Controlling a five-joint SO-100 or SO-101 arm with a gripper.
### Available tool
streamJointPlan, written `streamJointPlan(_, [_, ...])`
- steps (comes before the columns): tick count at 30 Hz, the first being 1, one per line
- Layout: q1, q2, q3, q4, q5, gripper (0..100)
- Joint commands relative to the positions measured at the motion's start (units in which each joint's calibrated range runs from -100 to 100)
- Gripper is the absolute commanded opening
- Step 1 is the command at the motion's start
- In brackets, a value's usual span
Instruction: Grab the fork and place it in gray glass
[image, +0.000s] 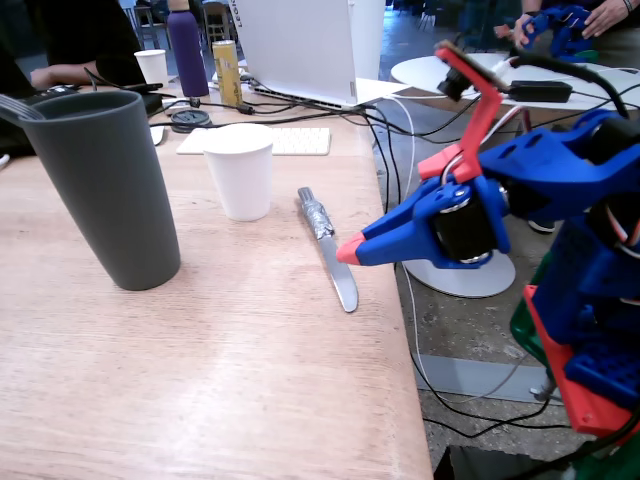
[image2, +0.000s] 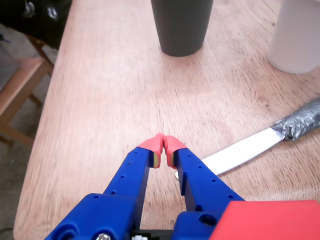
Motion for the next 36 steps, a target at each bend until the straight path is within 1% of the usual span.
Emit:
streamJointPlan(1, [-0.2, -0.5, 0.3, 0.8, 0.1, 0])
streamJointPlan(3, [-0.2, -0.5, 0.3, 1.1, 0.2, 0])
streamJointPlan(4, [-0.2, -0.5, 0.3, 3.3, 0.2, 0])
streamJointPlan(6, [-1.2, -0.5, 0.3, 7.1, 2.3, 0])
streamJointPlan(8, [-1.4, -0.5, 0.3, 7.2, 5.0, 0])
streamJointPlan(9, [-1.1, -0.5, 0.3, 7.4, 5.2, 0])
streamJointPlan(36, [0.0, -0.5, 0.3, 7.2, 5.3, 0])
